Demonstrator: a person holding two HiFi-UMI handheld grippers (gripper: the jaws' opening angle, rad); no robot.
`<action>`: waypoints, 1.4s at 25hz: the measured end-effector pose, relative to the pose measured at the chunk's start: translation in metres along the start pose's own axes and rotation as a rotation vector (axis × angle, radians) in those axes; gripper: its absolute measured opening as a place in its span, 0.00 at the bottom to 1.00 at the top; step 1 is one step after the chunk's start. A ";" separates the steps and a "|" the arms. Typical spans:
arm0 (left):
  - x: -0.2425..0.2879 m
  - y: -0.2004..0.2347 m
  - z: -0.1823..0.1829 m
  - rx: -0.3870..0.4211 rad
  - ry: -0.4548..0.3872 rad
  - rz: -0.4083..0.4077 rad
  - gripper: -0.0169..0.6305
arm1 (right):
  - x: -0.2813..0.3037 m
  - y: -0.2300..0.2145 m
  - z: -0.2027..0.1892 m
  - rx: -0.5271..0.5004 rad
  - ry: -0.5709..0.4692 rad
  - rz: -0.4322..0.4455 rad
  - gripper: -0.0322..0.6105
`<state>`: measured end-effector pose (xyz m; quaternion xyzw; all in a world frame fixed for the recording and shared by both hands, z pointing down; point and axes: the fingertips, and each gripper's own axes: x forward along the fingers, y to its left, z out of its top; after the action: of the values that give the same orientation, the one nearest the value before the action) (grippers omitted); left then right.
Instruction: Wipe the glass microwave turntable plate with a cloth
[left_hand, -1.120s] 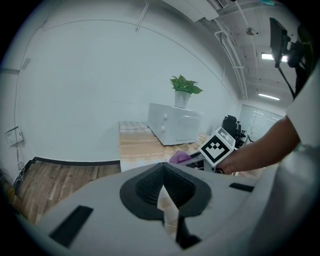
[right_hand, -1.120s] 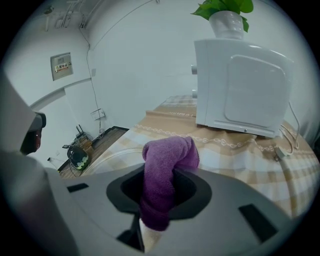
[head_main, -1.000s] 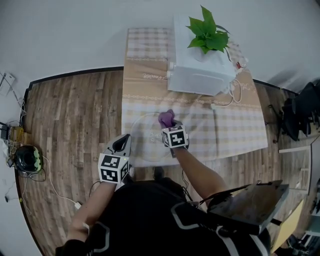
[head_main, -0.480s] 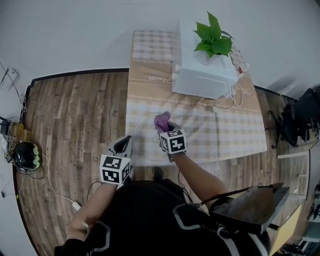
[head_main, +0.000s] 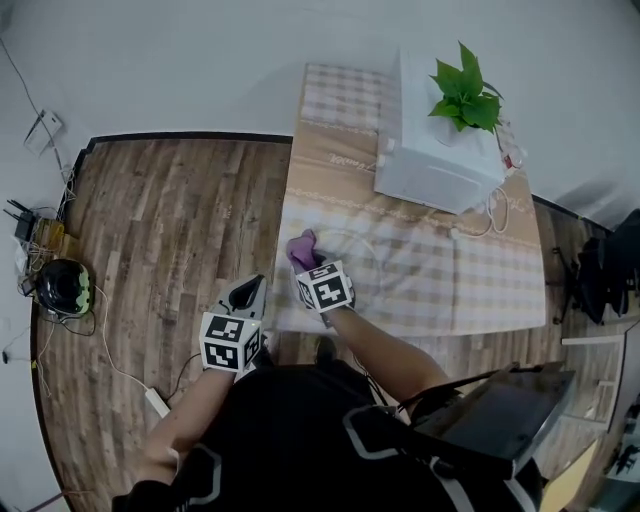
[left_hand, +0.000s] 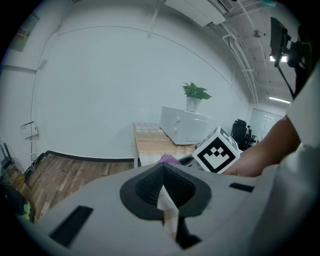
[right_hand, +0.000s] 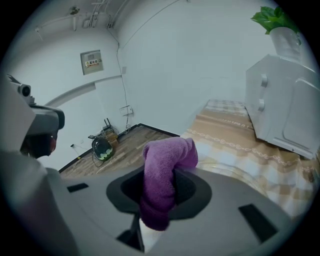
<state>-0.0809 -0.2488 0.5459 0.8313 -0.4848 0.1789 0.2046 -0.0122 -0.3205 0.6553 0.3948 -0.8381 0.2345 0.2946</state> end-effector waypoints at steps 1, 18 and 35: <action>-0.003 0.003 -0.002 -0.004 0.002 0.010 0.03 | 0.004 0.002 -0.004 -0.006 0.012 -0.001 0.20; 0.013 -0.018 0.000 0.024 0.024 -0.043 0.03 | -0.015 -0.037 -0.036 0.060 0.045 -0.067 0.20; 0.043 -0.070 0.003 0.072 0.043 -0.183 0.03 | -0.077 -0.113 -0.080 0.116 0.060 -0.257 0.20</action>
<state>0.0011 -0.2505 0.5532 0.8749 -0.3957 0.1944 0.2006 0.1426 -0.2949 0.6786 0.5082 -0.7563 0.2546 0.3239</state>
